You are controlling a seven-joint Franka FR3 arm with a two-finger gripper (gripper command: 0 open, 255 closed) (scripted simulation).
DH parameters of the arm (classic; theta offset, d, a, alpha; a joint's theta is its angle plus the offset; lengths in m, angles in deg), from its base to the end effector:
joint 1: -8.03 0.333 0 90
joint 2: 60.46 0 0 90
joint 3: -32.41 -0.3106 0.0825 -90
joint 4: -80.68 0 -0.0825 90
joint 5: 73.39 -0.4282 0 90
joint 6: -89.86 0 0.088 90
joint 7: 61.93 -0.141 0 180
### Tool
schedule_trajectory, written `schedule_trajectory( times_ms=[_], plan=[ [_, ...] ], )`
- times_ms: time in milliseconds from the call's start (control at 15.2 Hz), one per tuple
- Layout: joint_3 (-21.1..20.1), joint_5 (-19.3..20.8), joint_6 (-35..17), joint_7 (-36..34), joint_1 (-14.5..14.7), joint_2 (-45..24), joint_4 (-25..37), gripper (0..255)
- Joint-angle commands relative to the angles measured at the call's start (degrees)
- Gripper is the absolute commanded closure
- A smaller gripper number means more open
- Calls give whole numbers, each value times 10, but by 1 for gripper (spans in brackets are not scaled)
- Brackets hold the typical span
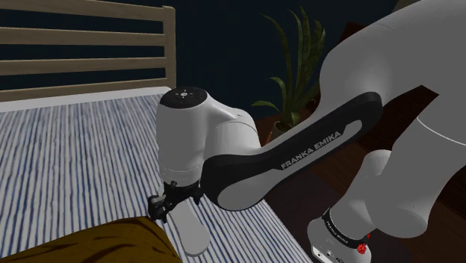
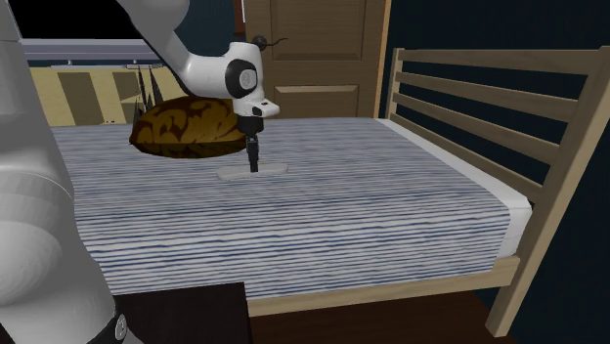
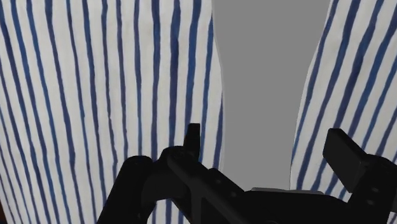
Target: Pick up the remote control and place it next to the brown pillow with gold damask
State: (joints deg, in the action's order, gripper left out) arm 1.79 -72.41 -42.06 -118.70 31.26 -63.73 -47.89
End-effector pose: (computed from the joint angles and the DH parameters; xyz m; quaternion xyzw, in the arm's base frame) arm 0.3317 0.4547 0.2778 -0.9998 0.0202 0.0040 0.0085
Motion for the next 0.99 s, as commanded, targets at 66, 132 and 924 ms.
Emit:
schedule_trajectory(
  times_ms=[66, 132, 924],
  plan=[
    [0, 0, 0, 0, 0, 0, 0, 0],
    [0, 0, 0, 0, 0, 0, 0, 0],
    [1, -29, 71, 21, -3, 46, 32, 0]
  ],
)
